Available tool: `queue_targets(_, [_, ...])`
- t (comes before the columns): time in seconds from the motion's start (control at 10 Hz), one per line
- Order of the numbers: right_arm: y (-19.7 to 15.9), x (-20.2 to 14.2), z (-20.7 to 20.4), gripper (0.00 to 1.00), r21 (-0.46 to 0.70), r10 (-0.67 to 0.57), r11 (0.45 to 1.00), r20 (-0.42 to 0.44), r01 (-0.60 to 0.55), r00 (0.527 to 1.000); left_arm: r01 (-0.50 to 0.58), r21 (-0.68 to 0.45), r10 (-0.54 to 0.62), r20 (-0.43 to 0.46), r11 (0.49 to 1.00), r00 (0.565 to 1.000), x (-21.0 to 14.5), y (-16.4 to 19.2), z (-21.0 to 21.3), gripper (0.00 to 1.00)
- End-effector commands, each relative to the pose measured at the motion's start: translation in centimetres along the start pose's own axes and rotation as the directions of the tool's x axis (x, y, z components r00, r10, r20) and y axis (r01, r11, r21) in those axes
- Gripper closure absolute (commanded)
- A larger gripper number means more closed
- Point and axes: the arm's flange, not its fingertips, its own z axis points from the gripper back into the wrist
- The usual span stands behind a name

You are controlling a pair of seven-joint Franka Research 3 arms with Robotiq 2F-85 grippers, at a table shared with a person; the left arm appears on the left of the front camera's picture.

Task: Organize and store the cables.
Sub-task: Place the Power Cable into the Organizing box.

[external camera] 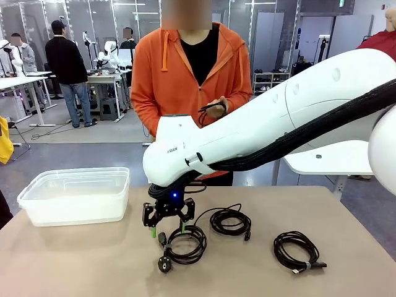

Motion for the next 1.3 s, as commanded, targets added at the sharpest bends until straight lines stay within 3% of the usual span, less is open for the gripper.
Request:
queue_targets(0.0, [-1.1, -1.7, 2.4, 0.0, -0.027, 0.026, 0.999, 0.043, -0.025, 0.999, 0.012, -0.007, -0.012, -0.001, 1.0, 1.0, -0.1, -0.1, 0.0, 0.0])
queue_targets(0.4, [-6.5, -4.4, 9.4, 0.0, -0.041, 0.116, 0.993, 0.141, -0.112, 0.983, 0.012, -0.007, -0.012, -0.001, 1.0, 1.0, -0.1, -0.1, 0.0, 0.0])
queue_targets(0.7, [-12.7, -7.2, 14.7, 0.0, -0.029, 0.203, 0.979, 0.208, -0.202, 0.957, 0.012, -0.007, -0.012, -0.001, 1.0, 1.0, -0.1, -0.1, 0.0, 0.0])
queue_targets(0.9, [-16.4, -8.1, 17.5, 0.0, 0.02, 0.279, 0.955, 0.271, -0.295, 0.921, 0.012, -0.007, -0.012, -0.001, 1.0, 1.0, -0.1, -0.1, 0.0, 0.0])
queue_targets(1.2, [-22.0, -10.4, 22.4, 0.0, -0.018, 0.351, 0.93, 0.342, -0.367, 0.872, 0.012, -0.007, -0.012, -0.001, 1.0, 1.0, -0.1, -0.1, 0.0, 0.0])
